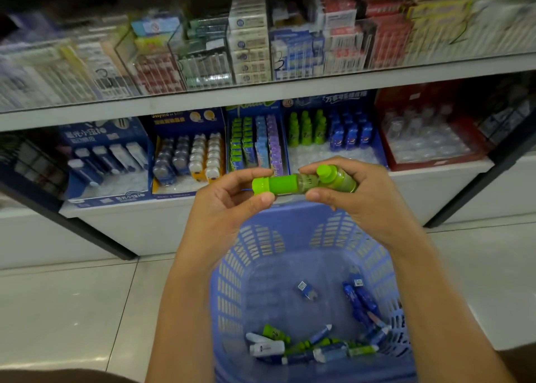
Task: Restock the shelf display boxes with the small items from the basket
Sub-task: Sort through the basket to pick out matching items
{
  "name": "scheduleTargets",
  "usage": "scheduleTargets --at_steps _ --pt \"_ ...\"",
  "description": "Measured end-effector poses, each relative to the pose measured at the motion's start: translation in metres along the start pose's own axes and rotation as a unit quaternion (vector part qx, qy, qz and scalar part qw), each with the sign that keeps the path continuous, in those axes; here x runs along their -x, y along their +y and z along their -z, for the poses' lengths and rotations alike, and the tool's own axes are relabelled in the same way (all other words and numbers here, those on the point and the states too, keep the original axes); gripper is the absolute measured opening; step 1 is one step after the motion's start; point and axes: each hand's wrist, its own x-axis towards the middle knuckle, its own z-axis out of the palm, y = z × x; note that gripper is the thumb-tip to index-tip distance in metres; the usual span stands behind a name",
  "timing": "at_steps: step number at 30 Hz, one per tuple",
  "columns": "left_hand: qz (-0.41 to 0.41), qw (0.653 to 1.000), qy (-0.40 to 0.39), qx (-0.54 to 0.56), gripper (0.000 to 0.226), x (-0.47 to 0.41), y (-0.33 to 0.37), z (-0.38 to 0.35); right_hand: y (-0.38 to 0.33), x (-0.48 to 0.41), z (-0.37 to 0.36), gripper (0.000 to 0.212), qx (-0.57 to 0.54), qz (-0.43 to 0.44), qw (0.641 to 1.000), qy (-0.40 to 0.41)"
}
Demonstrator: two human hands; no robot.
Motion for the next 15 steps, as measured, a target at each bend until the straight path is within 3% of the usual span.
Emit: scheduleTargets --at_steps 8,11,15 --pt "-0.031 0.998 0.021 -0.044 0.034 -0.001 0.001 -0.011 -0.009 0.004 0.015 0.035 0.024 -0.002 1.0 -0.008" --pt "-0.019 0.998 0.056 -0.005 0.036 -0.003 -0.002 -0.019 -0.008 0.004 0.02 0.035 0.03 0.008 0.999 0.012" --pt "0.002 0.998 0.047 0.048 0.027 -0.005 -0.009 -0.034 -0.006 0.003 0.021 0.034 0.019 0.038 0.999 0.009"
